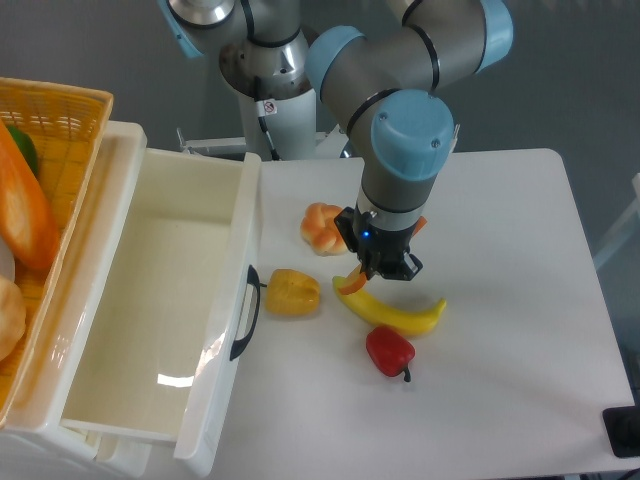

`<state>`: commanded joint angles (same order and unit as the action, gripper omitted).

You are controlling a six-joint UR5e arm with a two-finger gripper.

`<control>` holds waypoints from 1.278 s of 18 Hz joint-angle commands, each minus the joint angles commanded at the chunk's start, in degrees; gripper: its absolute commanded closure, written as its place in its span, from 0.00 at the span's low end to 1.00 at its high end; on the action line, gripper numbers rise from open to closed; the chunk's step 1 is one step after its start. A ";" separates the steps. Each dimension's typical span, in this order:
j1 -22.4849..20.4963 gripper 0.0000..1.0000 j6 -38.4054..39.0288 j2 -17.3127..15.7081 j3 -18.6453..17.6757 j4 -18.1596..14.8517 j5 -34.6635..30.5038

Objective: Place the bread slice in the upper white drawer
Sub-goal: 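Grasp the orange bread slice beside the round bun with the gripper, then lift the bread slice up off the table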

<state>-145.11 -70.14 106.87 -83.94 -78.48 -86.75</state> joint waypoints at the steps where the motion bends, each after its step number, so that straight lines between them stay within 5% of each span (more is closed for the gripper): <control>1: 0.09 1.00 0.00 0.00 -0.43 0.08 -0.09; 8: -0.70 1.00 2.46 -0.26 1.06 -0.79 -0.18; 13: -2.10 1.00 2.55 -1.32 3.78 -7.73 -0.18; 23: -2.72 1.00 18.61 -9.13 3.78 -12.30 4.48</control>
<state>-147.83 -51.53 97.74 -80.16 -90.79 -82.27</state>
